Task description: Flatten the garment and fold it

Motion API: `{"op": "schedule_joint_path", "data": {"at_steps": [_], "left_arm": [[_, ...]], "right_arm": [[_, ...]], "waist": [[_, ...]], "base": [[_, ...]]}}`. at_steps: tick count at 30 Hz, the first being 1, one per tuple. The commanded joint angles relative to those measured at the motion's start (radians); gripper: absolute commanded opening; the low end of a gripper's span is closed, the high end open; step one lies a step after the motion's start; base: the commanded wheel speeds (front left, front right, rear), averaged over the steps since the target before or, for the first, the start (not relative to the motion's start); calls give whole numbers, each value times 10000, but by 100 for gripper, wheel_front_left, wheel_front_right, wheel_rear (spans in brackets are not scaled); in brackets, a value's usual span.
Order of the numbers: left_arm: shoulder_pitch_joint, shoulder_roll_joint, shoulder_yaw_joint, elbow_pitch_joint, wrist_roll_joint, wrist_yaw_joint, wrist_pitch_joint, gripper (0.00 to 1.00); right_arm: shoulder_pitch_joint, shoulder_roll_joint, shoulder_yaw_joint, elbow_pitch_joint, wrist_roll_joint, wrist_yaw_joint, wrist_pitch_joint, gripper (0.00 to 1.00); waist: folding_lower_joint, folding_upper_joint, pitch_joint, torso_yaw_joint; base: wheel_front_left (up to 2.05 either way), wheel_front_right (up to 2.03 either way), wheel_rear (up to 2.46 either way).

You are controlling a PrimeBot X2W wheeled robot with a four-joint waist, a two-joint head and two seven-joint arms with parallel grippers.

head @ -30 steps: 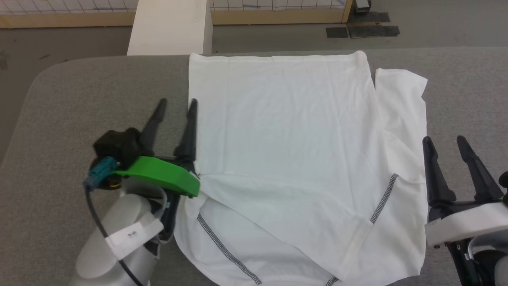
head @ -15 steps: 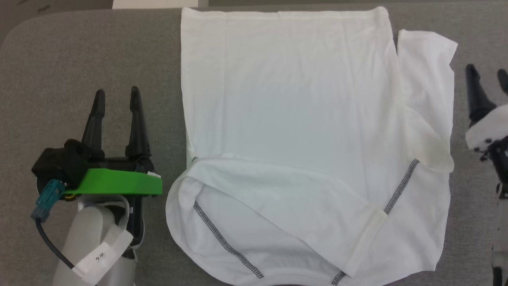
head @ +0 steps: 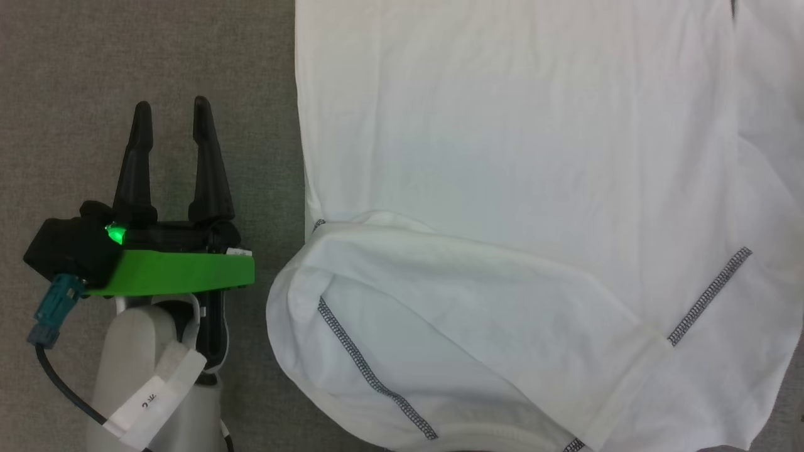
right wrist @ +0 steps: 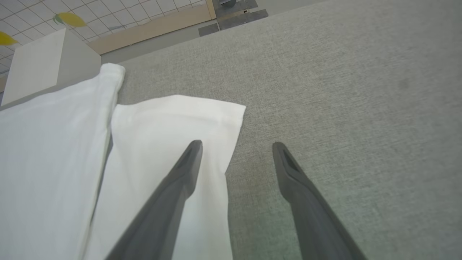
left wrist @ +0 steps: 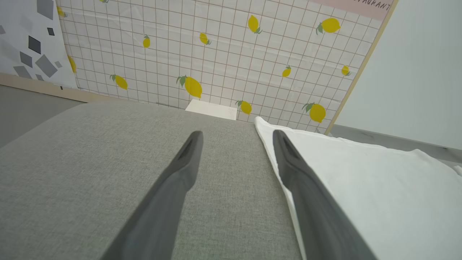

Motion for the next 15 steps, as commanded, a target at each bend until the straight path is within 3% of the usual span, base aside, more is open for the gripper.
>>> {"op": "schedule_joint_path", "data": {"at_steps": [1, 7, 8, 10, 11, 15], "left_arm": [[-140, -59, 63, -3, 206, -77, -35, 100], [-199, -146, 133, 15, 247, -195, -35, 100], [-196, -152, 123, 27, 292, -207, -35, 100], [-196, -164, 100, 37, 396, -229, -35, 100], [-198, -171, 107, 40, 389, -239, -35, 100], [-128, -187, 87, 165, 396, -268, -35, 100]], "right_arm": [[-236, -12, -27, 95, -218, -13, 267, 100], [-435, 3, 113, 141, -713, -13, 1576, 100], [-435, 1, 145, 105, -714, -13, 1740, 83], [-412, -4, 172, -17, -695, -13, 1972, 5], [-354, -34, 223, -100, -715, -13, 2047, 0], [-5, -271, 388, -572, -788, -13, 1736, 0]], "waist": [[-1, 0, 569, 415], [-1, 0, 644, 541], [-1, 0, 647, 556], [-1, 0, 637, 593], [-1, 0, 612, 608], [-1, 0, 328, 621]], "base": [[0, 0, 0], [0, 0, 0], [0, 0, 0], [0, 0, 0], [0, 0, 0], [0, 0, 0]]}}
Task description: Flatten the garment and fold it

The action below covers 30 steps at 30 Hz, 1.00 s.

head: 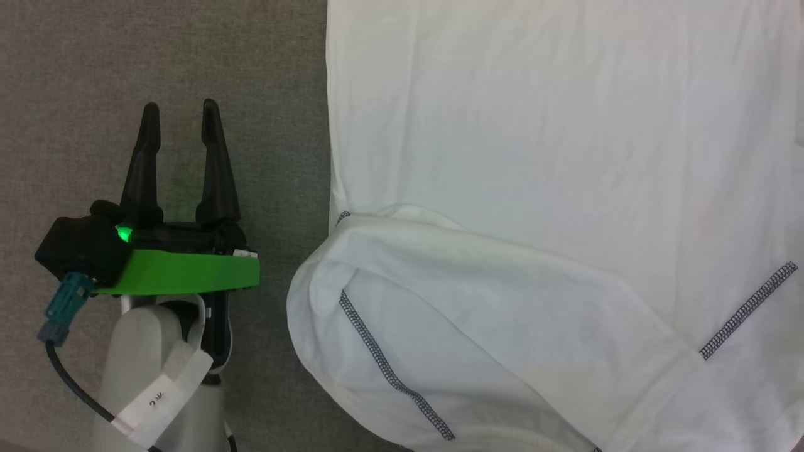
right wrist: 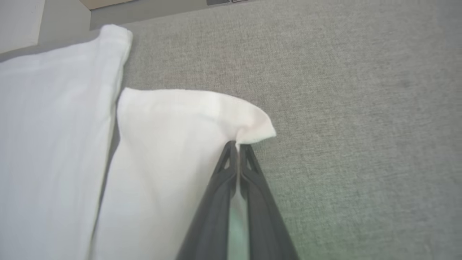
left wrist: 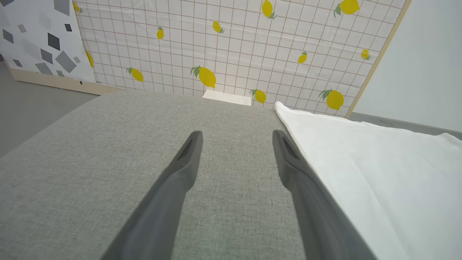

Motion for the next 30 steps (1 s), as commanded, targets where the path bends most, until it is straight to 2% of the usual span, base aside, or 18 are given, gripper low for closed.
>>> {"op": "schedule_joint_path", "data": {"at_steps": [1, 4, 9, 13, 19, 24, 30], "left_arm": [[-66, -52, 5, 41, 5, -44, -35, 100], [133, -58, 33, 199, -8, -58, -35, 100], [605, -61, 6, 398, -75, -67, -36, 100], [1002, -62, -57, 616, 31, -75, -36, 100], [1376, -63, -131, 829, 58, -87, -36, 100], [1635, -63, -158, 908, 34, -92, -36, 100], [1845, -64, -250, 1021, -17, -96, -36, 100]], "right_arm": [[438, -38, 73, -74, -80, -13, -148, 0], [1150, -335, 393, -700, -245, -13, -586, 0], [2591, -378, 379, -2249, -10, -13, -867, 0], [3853, -234, 418, -4103, 268, -13, -520, 0], [5553, 191, 684, -7216, 714, -13, 565, 0], [6538, 317, 1609, -9157, 1006, -13, 1389, 0], [6862, 267, 3388, -10442, 1139, -13, 1998, 0]], "waist": [[-2, 0, -283, -22], [-2, 0, -830, -109], [-2, 0, -1815, -285], [-2, 0, -2584, -437], [-2, 0, -3394, -517], [-2, 0, -3850, -505], [-2, 0, -4235, -366]], "base": [[0, 0, 0], [0, 0, 0], [0, 0, 0], [0, 0, 0], [0, 0, 0], [0, 0, 0], [0, 0, 0]]}}
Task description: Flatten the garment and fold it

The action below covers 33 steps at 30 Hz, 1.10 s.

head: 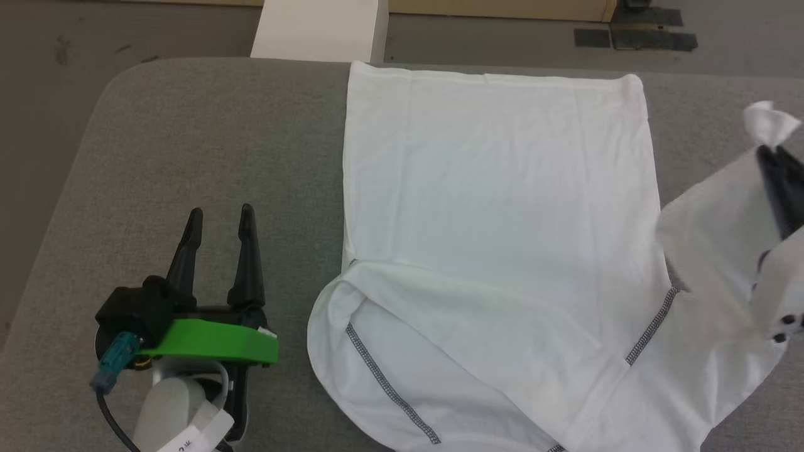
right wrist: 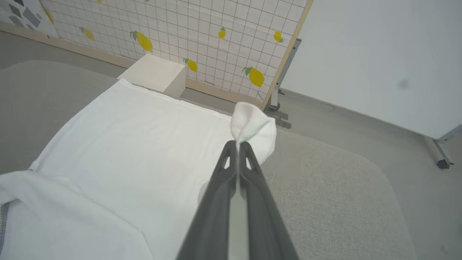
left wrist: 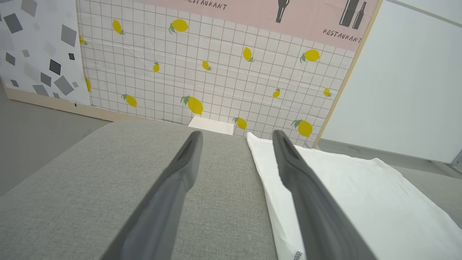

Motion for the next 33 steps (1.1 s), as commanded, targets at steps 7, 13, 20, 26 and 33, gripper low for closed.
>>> {"op": "schedule_joint_path", "data": {"at_steps": [7, 13, 20, 26, 33], "left_arm": [[202, -27, -25, 35, -85, -59, -36, 100], [125, -27, -71, 65, -164, -61, -36, 100], [-57, -28, -181, 75, -281, -62, -36, 100], [-181, -28, -210, 80, -358, -63, -36, 100], [-220, -28, -258, 114, -345, -30, -36, 100]], "right_arm": [[-272, -265, 3031, 126, 286, -13, 247, 0], [-952, -94, 5259, 1921, 541, -13, -186, 0], [-1582, 405, 7040, 4733, 741, -13, -1158, 0], [-1920, 644, 8095, 6763, 858, -13, -1705, 0], [-2083, 702, 8685, 8199, 1469, -13, -2094, 100]], "waist": [[1, 0, -330, 216], [1, 0, -197, 311], [1, 0, 52, 527], [1, 0, 297, 683], [1, 0, 390, 675]], "base": [[0, 0, 0], [0, 0, 0], [0, 0, 0], [0, 0, 0], [0, 0, 0]]}}
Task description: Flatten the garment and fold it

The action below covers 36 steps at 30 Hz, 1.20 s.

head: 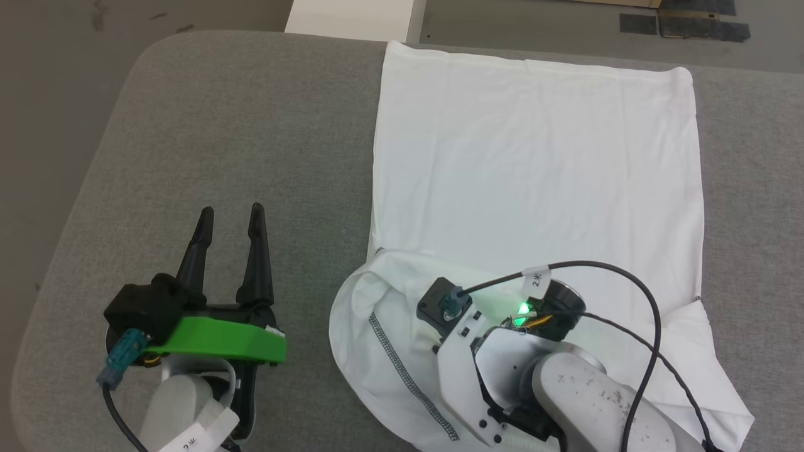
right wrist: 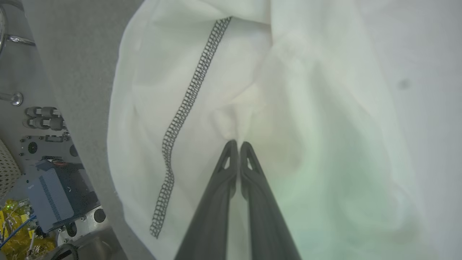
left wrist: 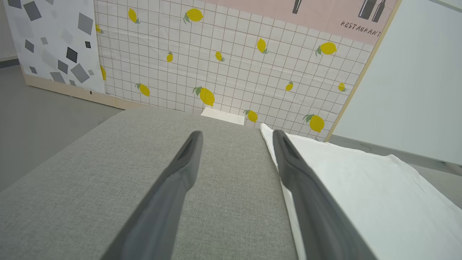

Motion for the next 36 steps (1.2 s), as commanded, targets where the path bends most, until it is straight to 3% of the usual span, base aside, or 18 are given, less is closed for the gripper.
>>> {"op": "schedule_joint_path", "data": {"at_steps": [1, 5, 9, 15, 22, 29, 36], "left_arm": [[-148, -24, 0, 23, -86, -26, -36, 100], [-72, -24, 45, 64, -71, -14, -36, 100], [35, -24, 51, 95, 19, -14, -36, 100], [74, -24, 195, 148, 261, -14, -36, 100], [-547, 153, 186, 628, 464, -32, -36, 100], [-2480, 873, 30, 1591, 285, -53, 732, 100], [-5198, 2525, -622, 2347, -681, -69, 3132, 100]], "right_arm": [[-120, 62, 8, 83, 193, -13, -154, 100], [-11, 133, -127, -116, 761, -13, -664, 100], [296, 212, -860, -1149, 1237, -13, -1750, 100], [1186, 317, -3204, -3104, 829, -13, -4137, 100], [2415, 655, -5425, -4007, 199, -13, -6163, 100], [2815, 896, -6343, -3871, -189, -13, -6984, 100], [2312, 1047, -6410, -3949, -83, -13, -7249, 100]], "waist": [[0, 0, -16, -53], [0, 0, -160, -236], [0, 0, -393, -469], [0, 0, -578, -1006], [0, 0, -369, -1593], [0, 0, 557, -2357], [0, 0, 1974, -3316]], "base": [[0, 0, 0], [0, 0, 0], [0, 0, 0], [0, 0, 0], [0, 0, 0], [0, 0, 0], [0, 0, 0]]}}
